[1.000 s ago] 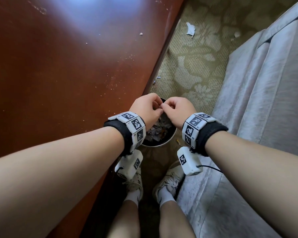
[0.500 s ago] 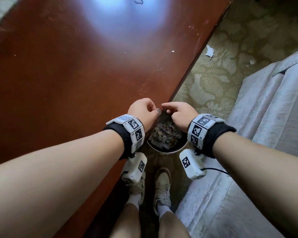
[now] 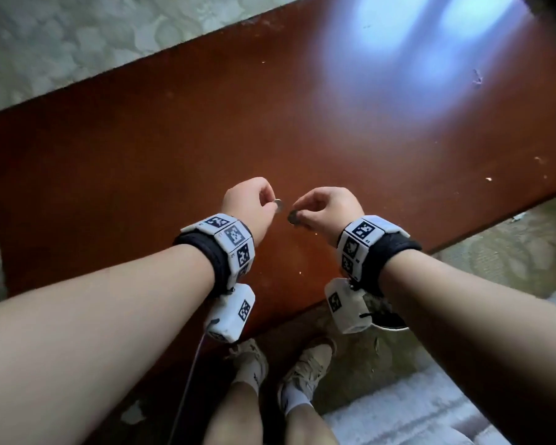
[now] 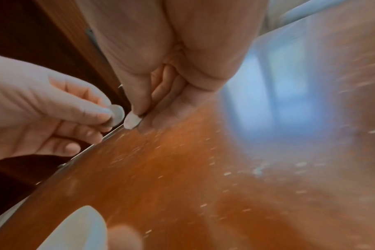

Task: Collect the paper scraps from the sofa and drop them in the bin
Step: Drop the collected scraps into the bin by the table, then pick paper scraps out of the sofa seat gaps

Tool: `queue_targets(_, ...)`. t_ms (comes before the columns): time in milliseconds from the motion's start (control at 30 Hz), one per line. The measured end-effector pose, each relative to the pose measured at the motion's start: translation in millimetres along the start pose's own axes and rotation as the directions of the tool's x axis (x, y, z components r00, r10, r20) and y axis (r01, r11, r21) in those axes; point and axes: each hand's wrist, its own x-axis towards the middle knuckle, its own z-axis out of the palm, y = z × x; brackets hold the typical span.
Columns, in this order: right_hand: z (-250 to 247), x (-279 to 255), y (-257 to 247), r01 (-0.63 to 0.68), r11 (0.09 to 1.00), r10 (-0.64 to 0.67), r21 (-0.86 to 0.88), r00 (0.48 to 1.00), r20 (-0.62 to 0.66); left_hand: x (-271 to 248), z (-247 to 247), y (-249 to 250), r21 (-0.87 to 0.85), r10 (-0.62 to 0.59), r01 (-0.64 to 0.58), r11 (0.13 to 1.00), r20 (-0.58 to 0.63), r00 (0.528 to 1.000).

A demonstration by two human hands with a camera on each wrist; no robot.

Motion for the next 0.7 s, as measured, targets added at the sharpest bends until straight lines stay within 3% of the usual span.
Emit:
queue_targets(133, 66.6, 9.7, -40.6, 0.048, 0.992, -0.037, -0.116, 0.995, 0.088, -21.6, -51.3, -81.0, -0.020, -0.196, 0.195, 0.981, -0.093, 0.976)
queue_targets(267, 121.6, 16.3, -58.3, 0.084, 0.974, -0.049, -0.210, 0.985, 0.163, -41.7, -67.9, -139.3, 0.023, -0.246, 0.248, 0.969, -0.073, 0.967)
queue_targets(533, 153.2, 11.4, -51.0, 0.091, 0.887, 0.011, -0.453, 0.976, 0.218, -44.2, -23.5, -158.5, -0.145, -0.293, 0.311, 0.939, 0.134, 0.947)
queue_targets(700, 161.9, 5.5, -69.3, 0.096, 0.877, -0.014, -0.471, 0.985, 0.174, -45.7, -36.9, -166.7, -0.251, -0.324, 0.343, 0.905, 0.118, 0.939)
